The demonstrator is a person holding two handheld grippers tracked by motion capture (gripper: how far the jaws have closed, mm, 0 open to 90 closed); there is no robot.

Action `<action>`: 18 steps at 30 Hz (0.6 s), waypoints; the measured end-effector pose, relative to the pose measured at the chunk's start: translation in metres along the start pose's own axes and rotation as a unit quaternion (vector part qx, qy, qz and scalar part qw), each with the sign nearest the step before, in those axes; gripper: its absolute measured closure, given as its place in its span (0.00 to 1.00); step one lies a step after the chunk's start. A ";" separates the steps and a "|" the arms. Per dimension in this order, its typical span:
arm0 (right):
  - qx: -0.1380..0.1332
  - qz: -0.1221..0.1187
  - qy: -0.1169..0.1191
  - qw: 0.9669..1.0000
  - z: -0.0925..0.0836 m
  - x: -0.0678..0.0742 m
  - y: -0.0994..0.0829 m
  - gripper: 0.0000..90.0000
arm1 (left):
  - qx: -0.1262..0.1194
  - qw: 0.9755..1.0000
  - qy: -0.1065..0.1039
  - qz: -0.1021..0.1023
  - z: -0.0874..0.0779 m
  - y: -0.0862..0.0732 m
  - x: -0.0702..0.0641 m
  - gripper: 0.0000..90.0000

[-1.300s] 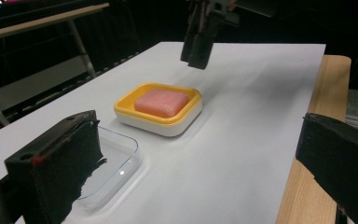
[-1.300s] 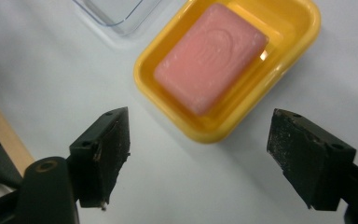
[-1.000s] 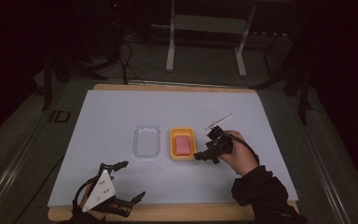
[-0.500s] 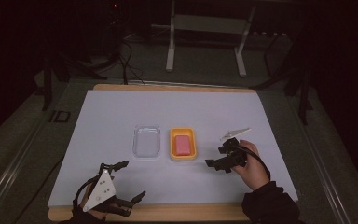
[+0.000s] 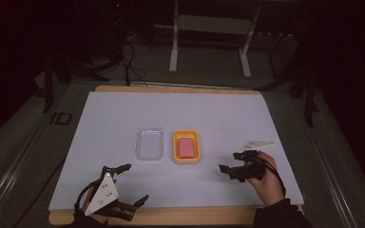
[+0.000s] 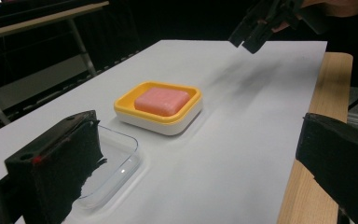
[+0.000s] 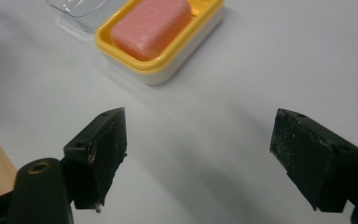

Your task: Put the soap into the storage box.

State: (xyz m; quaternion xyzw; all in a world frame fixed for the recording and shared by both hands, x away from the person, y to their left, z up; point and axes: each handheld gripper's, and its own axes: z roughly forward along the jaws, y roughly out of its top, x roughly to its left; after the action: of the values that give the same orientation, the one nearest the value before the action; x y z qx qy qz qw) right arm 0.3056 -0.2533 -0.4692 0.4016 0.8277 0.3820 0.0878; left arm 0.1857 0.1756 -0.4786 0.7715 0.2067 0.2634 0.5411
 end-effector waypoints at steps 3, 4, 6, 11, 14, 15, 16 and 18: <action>-0.015 0.001 -0.013 1.000 -0.008 -0.004 -0.005 0.21 | 0.000 1.000 0.000 -0.001 0.000 0.000 0.000 0.01; -0.019 0.000 -0.017 1.000 -0.010 -0.005 -0.006 0.21 | 0.001 1.000 0.000 0.000 0.000 0.000 0.000 0.01; -0.022 -0.003 -0.024 0.999 -0.014 -0.007 -0.010 0.21 | 0.001 1.000 0.000 0.000 0.000 0.000 0.000 0.01; -0.016 0.005 -0.028 0.999 -0.019 -0.013 -0.024 0.21 | 0.001 1.000 0.000 0.000 0.000 0.000 0.000 0.01; -0.015 0.014 -0.034 0.999 -0.022 -0.017 -0.033 0.21 | 0.001 1.000 0.000 0.000 0.000 0.000 0.000 0.01; -0.014 0.018 -0.038 0.999 -0.024 -0.017 -0.036 0.21 | 0.001 1.000 -0.001 0.000 0.000 0.000 0.000 0.01; -0.013 0.020 -0.039 0.999 -0.025 -0.018 -0.038 0.21 | 0.002 1.000 -0.001 0.000 0.000 0.000 0.000 0.01; -0.015 0.025 -0.043 0.999 -0.028 -0.019 -0.043 0.21 | 0.001 1.000 -0.001 0.000 0.000 0.000 0.000 0.01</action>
State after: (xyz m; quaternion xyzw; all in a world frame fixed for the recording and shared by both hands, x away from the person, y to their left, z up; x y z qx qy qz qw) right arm 0.2800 -0.2999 -0.4829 0.4370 0.8069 0.3790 0.1194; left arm 0.1856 0.1753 -0.4788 0.7723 0.2066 0.2625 0.5404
